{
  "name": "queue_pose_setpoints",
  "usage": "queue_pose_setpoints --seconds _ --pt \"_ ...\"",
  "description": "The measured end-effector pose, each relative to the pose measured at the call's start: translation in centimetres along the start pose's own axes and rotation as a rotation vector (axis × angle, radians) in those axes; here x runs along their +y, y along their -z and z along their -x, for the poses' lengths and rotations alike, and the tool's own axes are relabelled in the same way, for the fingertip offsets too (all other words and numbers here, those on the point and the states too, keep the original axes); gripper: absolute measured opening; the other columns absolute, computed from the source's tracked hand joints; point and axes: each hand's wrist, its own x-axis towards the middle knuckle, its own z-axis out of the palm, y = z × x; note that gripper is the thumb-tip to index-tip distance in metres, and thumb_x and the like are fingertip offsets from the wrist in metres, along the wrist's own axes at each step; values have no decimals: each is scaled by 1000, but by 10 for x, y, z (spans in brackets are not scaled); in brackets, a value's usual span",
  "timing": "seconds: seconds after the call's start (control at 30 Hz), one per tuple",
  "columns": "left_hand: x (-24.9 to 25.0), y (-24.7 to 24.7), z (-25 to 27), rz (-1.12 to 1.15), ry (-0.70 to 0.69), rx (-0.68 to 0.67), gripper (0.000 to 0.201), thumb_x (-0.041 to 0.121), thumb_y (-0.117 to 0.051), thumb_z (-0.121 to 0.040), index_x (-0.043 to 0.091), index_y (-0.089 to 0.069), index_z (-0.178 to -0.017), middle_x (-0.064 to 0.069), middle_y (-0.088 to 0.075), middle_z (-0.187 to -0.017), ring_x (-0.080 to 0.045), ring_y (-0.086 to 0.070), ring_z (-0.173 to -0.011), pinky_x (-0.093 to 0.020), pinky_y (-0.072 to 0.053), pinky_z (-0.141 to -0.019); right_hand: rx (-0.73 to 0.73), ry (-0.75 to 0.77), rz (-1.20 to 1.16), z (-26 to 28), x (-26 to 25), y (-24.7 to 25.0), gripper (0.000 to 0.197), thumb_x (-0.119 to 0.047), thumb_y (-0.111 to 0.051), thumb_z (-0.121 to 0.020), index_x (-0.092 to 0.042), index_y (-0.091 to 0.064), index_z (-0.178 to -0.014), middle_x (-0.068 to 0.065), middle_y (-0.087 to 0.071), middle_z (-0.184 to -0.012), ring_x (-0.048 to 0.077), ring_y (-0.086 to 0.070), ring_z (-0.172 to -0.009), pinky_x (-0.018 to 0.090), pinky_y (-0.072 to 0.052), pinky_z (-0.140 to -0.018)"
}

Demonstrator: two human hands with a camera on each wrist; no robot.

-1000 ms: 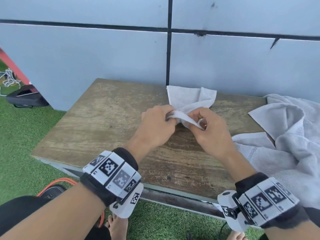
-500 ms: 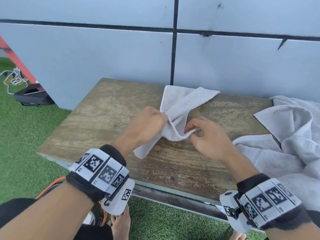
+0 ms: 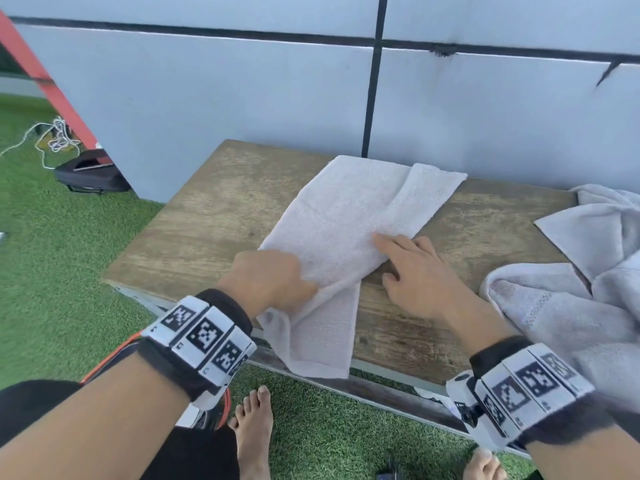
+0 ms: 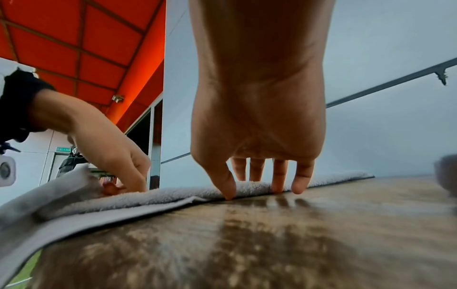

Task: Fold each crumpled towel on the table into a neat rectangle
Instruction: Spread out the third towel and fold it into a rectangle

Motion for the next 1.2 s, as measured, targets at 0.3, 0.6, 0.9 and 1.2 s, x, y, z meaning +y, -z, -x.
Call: queue_pose_setpoints --seconds 0.3,0.6,0.9,1.2 --pt "37 -21 -15 206 -264 342 34 46 -60 -88 22 -58 -111 -2 -53 -108 -25 -53 -103 -37 -44 -78 216 91 11 5 -9 -4 17 -21 -57 -94 -31 -64 -106 -12 -54 -100 19 -45 -105 38 -33 -91" --pt "36 27 7 908 -527 551 21 11 -48 -87 7 -36 -70 4 -32 -60 -9 -30 -54 -24 -25 -50 333 39 -141 7 3 18 40 -28 -68 -88 -27 -52 -125 -6 -57 -124 28 -41 -121 47 -40 -99" --pt "8 14 -15 303 -114 680 48 31 -55 -78 22 -47 -125 -9 -52 -119 -31 -48 -110 -44 -41 -95 524 80 -345 0 8 20 9 -22 -54 -100 -23 -59 -107 -13 -50 -61 7 -48 -55 33 -42 -58" --pt "27 6 -14 440 -313 895 19 30 -48 -90 16 -52 -78 5 -54 -75 -22 -50 -76 -36 -38 -70 308 173 -267 6 -2 20 13 -35 -67 -93 -30 -55 -93 -12 -57 -83 14 -54 -75 36 -45 -67"
